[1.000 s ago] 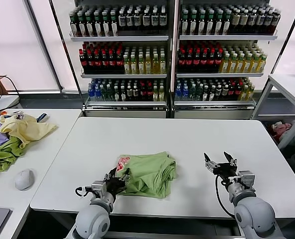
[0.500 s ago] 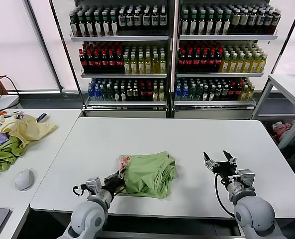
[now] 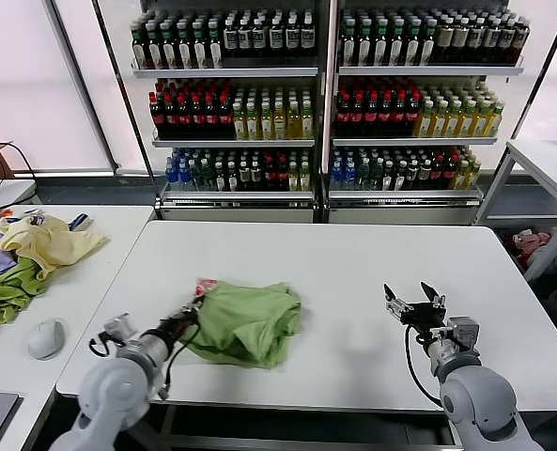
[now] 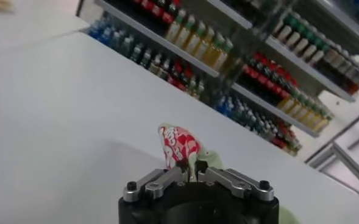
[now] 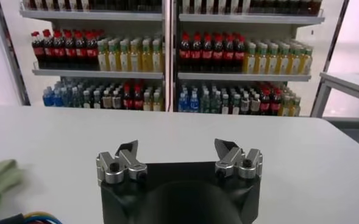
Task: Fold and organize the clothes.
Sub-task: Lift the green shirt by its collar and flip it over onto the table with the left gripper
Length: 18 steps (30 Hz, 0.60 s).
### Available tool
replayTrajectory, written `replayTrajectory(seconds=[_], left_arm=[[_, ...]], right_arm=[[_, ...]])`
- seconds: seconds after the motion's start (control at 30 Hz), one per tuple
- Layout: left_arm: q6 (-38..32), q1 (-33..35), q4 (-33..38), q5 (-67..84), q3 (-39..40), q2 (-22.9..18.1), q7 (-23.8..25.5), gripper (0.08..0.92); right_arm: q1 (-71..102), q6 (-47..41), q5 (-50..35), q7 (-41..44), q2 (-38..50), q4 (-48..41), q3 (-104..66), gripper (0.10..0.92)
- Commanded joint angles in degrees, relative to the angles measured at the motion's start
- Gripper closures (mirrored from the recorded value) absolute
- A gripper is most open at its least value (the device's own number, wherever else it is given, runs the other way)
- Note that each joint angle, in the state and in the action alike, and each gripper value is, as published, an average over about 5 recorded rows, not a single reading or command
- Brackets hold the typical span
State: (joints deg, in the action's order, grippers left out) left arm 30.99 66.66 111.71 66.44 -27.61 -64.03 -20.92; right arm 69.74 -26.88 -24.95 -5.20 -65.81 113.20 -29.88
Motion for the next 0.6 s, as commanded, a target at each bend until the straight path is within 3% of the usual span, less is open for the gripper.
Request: replayTrajectory(seconds=[0.03,0.17,0.3,0.47,0.6], left_arm=[[2.22,0.21,0.15,18.8,-21.61,15.84,-1.19,0.879],[2.35,-0.35,3.12,14.15,-24.29,20.14,-0.16,0.879],[2.11,-1.19,9.8,5.73,-20.25,21.1,1.05,0.879],[1.27,-0.75,13.97,-12.34,-2.54,15.18,1.56,0.879],[0.26,-2.14,8.98,-31.21,12.57,7.69,3.47,0.879]], right_arm=[[-1.05,0.3,-0.32,0.16,-0.09,-0.85,0.58,0.203],[-1.23,0.62,-0.57,0.28,-0.1,-1.07,0.62,0.203],[-1.2,0.64,-0.93,0.3,-0.03,-0.55,0.45,0.203],[-1.14,0.7,-1.08,0.33,0.03,-0.15,0.45,0.203],[-0.94,0.83,-0.97,0.39,0.06,0.03,0.44,0.203]])
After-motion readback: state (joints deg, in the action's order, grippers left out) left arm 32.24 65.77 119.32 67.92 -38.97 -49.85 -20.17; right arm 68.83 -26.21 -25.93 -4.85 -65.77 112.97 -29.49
